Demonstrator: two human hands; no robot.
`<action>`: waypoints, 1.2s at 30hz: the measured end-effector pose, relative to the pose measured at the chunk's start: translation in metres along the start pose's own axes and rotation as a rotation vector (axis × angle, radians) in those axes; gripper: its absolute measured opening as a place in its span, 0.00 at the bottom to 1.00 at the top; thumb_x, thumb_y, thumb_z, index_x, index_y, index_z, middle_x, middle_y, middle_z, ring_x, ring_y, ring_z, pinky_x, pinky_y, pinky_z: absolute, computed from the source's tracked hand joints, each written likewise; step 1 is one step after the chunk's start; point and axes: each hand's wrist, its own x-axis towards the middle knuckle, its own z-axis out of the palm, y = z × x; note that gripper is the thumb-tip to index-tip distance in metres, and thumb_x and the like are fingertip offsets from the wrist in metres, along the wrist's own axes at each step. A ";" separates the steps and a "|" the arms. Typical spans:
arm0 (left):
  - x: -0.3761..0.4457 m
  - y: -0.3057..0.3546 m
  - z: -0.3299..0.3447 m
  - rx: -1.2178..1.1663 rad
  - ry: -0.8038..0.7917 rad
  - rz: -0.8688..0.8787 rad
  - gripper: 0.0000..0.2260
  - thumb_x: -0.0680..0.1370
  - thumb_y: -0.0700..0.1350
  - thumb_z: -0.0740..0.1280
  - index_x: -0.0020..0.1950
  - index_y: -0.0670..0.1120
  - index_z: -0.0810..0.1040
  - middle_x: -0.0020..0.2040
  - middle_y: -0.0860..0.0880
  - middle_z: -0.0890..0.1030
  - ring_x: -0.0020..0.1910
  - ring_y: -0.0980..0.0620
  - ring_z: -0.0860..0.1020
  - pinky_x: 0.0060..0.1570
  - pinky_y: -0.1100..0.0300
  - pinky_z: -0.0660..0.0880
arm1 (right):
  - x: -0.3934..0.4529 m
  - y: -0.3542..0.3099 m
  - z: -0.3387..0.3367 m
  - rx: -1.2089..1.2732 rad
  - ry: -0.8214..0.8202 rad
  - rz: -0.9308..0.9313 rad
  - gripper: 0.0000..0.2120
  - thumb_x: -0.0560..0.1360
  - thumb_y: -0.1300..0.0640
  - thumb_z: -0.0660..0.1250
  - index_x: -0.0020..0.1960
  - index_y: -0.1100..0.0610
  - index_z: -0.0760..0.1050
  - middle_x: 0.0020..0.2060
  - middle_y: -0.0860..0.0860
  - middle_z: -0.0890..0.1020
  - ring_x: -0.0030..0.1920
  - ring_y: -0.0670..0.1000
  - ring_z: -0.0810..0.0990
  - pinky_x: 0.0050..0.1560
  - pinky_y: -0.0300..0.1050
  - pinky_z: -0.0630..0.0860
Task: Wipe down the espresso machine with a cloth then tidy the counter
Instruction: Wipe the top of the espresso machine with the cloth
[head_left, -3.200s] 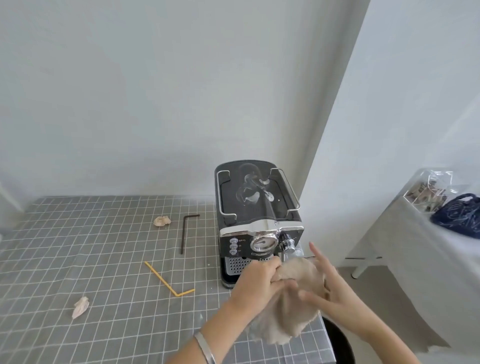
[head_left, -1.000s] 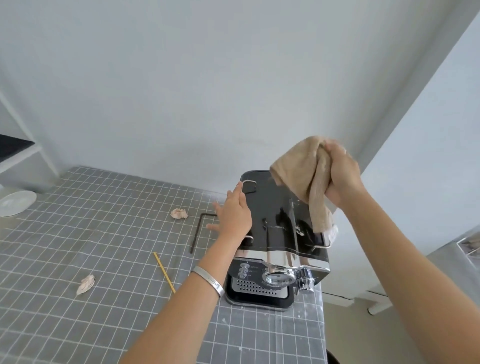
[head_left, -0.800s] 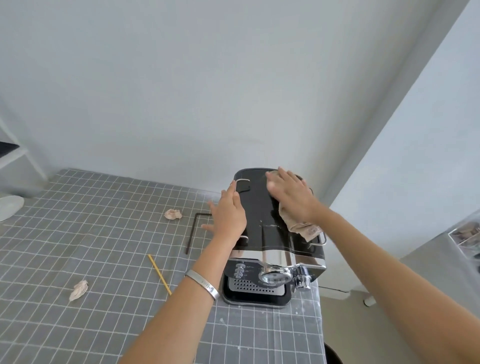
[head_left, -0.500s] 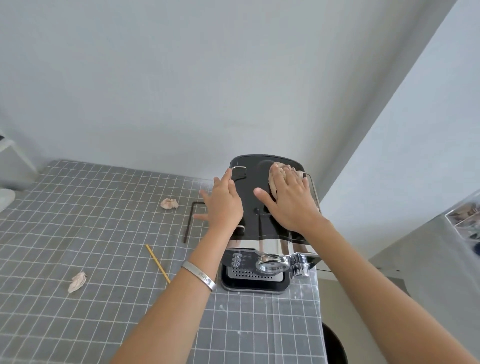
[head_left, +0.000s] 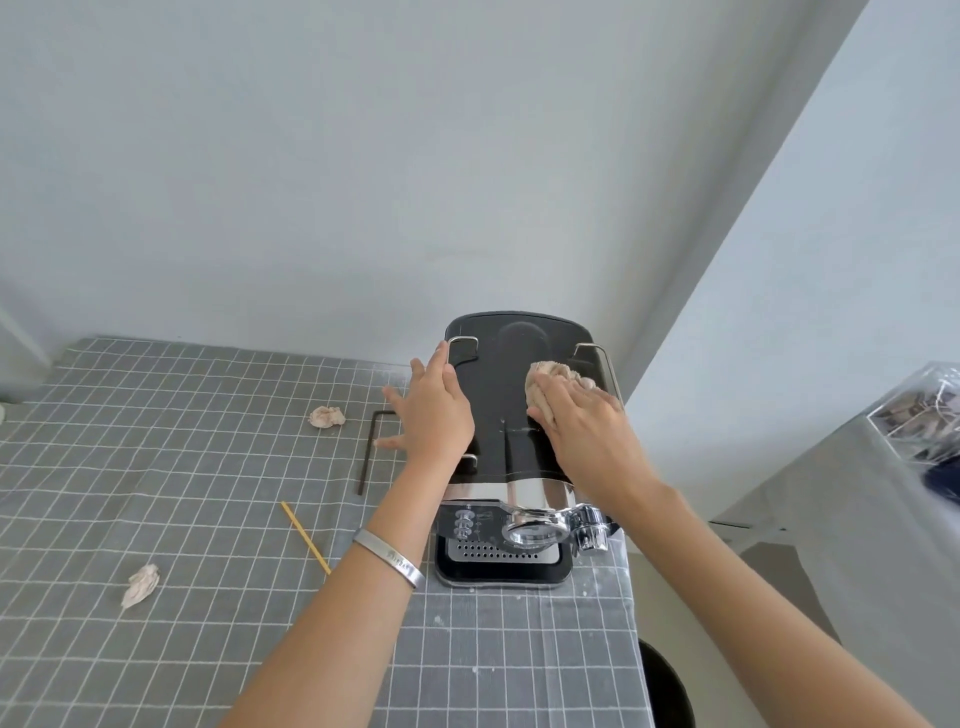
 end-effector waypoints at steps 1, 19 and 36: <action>0.000 0.000 -0.001 0.008 -0.004 0.005 0.20 0.85 0.49 0.47 0.76 0.60 0.61 0.79 0.47 0.57 0.78 0.37 0.42 0.68 0.26 0.41 | 0.003 0.000 -0.004 -0.002 -0.012 0.039 0.06 0.74 0.66 0.69 0.51 0.64 0.77 0.36 0.55 0.81 0.35 0.60 0.81 0.35 0.48 0.74; 0.004 -0.006 0.000 0.063 -0.004 -0.002 0.19 0.84 0.54 0.46 0.74 0.66 0.59 0.79 0.53 0.56 0.79 0.42 0.46 0.67 0.27 0.39 | 0.024 0.001 0.008 0.276 -0.216 -0.111 0.11 0.78 0.48 0.66 0.58 0.43 0.82 0.74 0.49 0.69 0.78 0.56 0.56 0.77 0.57 0.53; 0.002 -0.005 0.000 0.159 0.032 0.015 0.19 0.84 0.53 0.47 0.74 0.65 0.58 0.80 0.50 0.56 0.79 0.40 0.46 0.66 0.26 0.41 | 0.041 0.004 0.016 0.192 -0.222 -0.049 0.28 0.80 0.51 0.63 0.76 0.60 0.62 0.76 0.58 0.63 0.77 0.58 0.59 0.76 0.54 0.57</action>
